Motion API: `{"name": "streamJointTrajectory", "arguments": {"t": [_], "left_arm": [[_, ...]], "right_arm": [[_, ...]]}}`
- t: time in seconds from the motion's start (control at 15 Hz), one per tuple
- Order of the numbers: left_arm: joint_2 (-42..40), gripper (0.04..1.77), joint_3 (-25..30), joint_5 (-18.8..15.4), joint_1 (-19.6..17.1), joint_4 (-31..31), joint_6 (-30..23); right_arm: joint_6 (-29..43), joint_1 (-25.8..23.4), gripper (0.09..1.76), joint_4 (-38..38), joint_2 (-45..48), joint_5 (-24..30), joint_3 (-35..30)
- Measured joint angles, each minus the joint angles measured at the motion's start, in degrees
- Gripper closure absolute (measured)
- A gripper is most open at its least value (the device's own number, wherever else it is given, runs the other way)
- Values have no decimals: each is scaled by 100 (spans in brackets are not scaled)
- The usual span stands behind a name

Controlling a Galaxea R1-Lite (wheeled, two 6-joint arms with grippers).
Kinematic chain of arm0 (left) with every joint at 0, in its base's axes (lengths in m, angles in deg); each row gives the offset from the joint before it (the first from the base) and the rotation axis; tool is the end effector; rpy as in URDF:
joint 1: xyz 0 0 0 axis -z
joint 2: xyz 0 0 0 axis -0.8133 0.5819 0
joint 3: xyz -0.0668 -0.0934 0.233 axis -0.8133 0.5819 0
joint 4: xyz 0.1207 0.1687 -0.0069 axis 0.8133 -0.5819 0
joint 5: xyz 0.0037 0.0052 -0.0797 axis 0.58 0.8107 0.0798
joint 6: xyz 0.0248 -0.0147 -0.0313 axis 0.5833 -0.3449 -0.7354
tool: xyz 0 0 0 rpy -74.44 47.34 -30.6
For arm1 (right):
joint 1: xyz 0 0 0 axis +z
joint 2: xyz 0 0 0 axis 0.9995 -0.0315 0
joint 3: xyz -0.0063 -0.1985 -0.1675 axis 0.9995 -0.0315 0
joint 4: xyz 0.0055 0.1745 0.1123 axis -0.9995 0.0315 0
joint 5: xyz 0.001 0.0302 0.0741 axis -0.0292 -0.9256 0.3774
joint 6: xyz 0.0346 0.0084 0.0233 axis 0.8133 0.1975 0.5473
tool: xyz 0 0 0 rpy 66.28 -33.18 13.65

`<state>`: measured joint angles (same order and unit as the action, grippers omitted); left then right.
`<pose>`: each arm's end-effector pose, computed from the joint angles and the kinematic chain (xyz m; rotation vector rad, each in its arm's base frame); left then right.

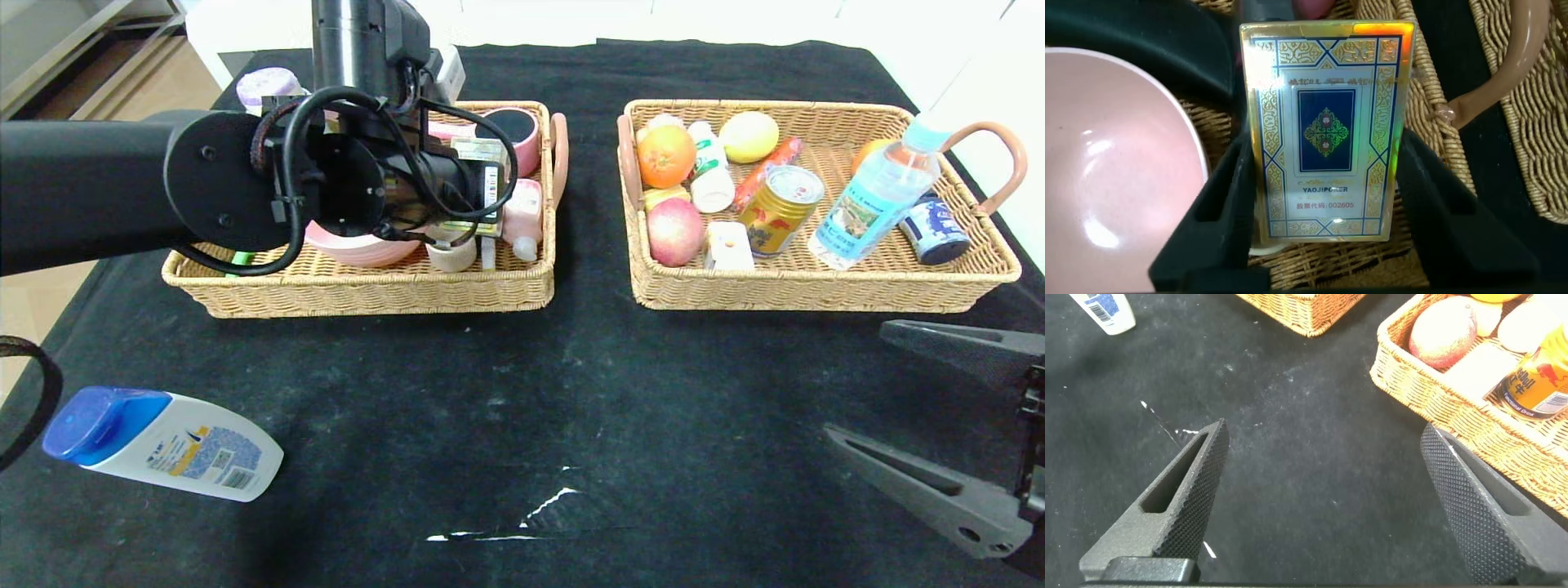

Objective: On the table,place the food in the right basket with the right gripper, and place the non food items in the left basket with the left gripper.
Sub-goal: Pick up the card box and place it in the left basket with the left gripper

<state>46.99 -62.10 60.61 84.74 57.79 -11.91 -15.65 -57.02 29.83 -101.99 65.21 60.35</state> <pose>0.3620 -0.1964 0.2642 0.0360 0.2053 -0.2061 0.1702 0.1128 0.1892 -0.2202 -0.0177 0.7476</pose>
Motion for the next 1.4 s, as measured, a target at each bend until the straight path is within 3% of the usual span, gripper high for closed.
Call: {"name": "streamJointTrajectory", "arguments": {"t": [0.27, 0.6, 1.0, 1.4], "left_arm": [[7, 44, 22, 0, 13, 27, -9], [-22, 28, 33, 32, 72, -2, -11], [-566, 18, 245, 508, 472, -544, 66], [-1914, 13, 1409, 569, 545, -797, 52]], "right_arm": [[0, 0, 14, 0, 2, -2, 2], [-7, 0, 14, 2, -12, -2, -18], [-5, 0, 14, 0, -15, -2, -27], [-20, 0, 14, 7, -17, 0, -46]]}}
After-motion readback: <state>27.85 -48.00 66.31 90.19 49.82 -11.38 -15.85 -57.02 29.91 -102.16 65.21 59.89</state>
